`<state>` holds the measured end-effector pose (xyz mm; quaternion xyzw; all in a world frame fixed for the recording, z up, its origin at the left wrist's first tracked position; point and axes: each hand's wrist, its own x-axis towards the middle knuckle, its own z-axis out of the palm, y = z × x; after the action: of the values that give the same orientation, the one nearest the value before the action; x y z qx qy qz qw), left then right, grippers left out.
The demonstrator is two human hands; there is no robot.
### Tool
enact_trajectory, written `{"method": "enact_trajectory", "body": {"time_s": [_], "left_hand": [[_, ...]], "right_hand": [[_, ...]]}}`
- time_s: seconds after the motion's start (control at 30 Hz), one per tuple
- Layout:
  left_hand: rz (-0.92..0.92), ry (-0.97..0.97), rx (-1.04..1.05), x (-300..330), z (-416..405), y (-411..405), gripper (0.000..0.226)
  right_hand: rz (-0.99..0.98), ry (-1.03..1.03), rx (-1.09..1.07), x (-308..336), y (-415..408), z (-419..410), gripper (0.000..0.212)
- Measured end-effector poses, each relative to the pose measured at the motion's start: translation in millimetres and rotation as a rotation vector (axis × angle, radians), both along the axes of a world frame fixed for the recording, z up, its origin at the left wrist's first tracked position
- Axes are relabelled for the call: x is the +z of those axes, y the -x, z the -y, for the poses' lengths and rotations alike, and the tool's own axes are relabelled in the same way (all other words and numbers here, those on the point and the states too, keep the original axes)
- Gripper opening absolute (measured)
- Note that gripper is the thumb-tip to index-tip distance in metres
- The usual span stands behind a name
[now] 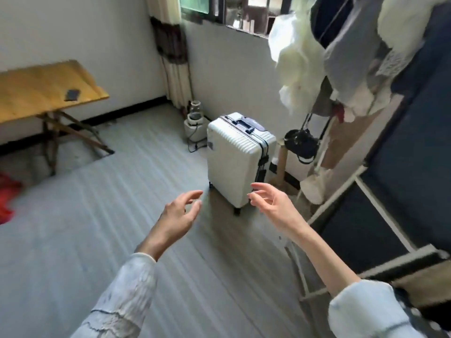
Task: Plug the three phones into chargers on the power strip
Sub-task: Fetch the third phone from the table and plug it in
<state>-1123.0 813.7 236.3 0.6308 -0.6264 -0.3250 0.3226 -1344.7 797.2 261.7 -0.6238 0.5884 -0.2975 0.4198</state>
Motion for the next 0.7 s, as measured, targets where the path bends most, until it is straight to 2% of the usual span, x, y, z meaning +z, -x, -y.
{"method": "enact_trajectory", "body": {"time_s": [0.5,0.7], "left_hand": [[0.001,-0.029,0.441,12.4,211.4,-204.3,0.028],[-0.026,-0.026,0.629,7.3,281.7,-292.7,0.026]], "right_hand": [[0.073,-0.030,0.435,-10.0,-248.5,313.2,0.028],[0.069,-0.038,0.561,-8.1,-346.5,413.2,0.027]]}}
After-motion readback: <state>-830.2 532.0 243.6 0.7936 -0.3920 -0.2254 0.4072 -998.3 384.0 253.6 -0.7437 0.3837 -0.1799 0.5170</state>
